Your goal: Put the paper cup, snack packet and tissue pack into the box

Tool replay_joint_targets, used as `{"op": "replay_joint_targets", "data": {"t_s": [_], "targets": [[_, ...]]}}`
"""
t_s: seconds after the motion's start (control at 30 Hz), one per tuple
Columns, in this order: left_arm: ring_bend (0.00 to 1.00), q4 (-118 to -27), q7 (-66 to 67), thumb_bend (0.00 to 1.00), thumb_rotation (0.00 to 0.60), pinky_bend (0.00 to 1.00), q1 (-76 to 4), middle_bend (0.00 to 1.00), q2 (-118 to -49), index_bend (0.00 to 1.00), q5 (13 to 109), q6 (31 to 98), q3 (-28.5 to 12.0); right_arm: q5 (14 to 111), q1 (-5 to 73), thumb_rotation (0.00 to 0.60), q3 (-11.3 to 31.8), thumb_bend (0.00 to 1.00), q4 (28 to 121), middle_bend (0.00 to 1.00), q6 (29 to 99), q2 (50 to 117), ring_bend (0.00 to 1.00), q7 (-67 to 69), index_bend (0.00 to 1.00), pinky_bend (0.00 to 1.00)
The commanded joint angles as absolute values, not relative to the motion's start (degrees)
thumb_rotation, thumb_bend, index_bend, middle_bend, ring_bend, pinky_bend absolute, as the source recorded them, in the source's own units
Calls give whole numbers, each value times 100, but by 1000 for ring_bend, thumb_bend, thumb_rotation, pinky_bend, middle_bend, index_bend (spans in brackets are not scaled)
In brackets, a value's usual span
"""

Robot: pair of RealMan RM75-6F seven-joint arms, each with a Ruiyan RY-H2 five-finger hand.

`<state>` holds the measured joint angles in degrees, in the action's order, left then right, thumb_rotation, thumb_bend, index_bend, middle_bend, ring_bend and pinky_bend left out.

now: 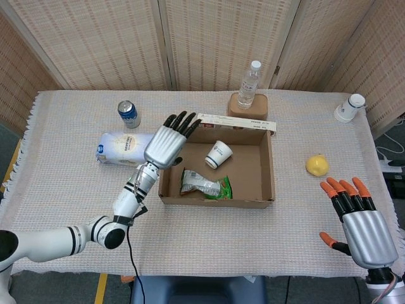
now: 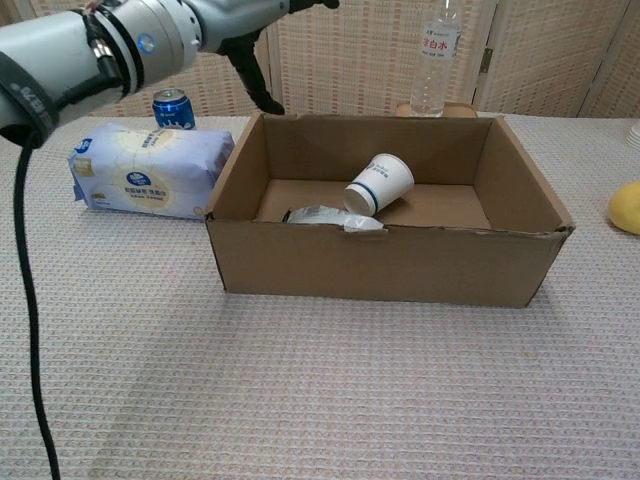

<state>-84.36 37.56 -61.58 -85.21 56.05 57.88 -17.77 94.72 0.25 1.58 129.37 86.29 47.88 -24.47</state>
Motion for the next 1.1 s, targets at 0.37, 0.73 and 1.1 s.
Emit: {"op": "replay_joint_targets", "data": {"t_s": [0.37, 0.73, 1.1], "targets": [[0, -8919, 4328, 138, 600, 155, -6012, 0, -7077, 0, 4289, 4460, -842, 9484, 72, 600, 146, 0, 12931, 97, 8541, 4861, 0, -2559, 124, 0], [0, -7824, 4170, 135, 600, 150, -6316, 0, -7615, 0, 3639, 4129, -692, 9366, 50, 600, 196, 0, 12911, 97, 8634, 4877, 0, -2610, 124, 0], [0, -7038, 4160, 139, 600, 157, -6561, 0, -7876, 0, 3089, 3748, -425, 9474, 39, 600, 219, 0, 12822, 97, 8724, 4928, 0, -2604, 124, 0]]}}
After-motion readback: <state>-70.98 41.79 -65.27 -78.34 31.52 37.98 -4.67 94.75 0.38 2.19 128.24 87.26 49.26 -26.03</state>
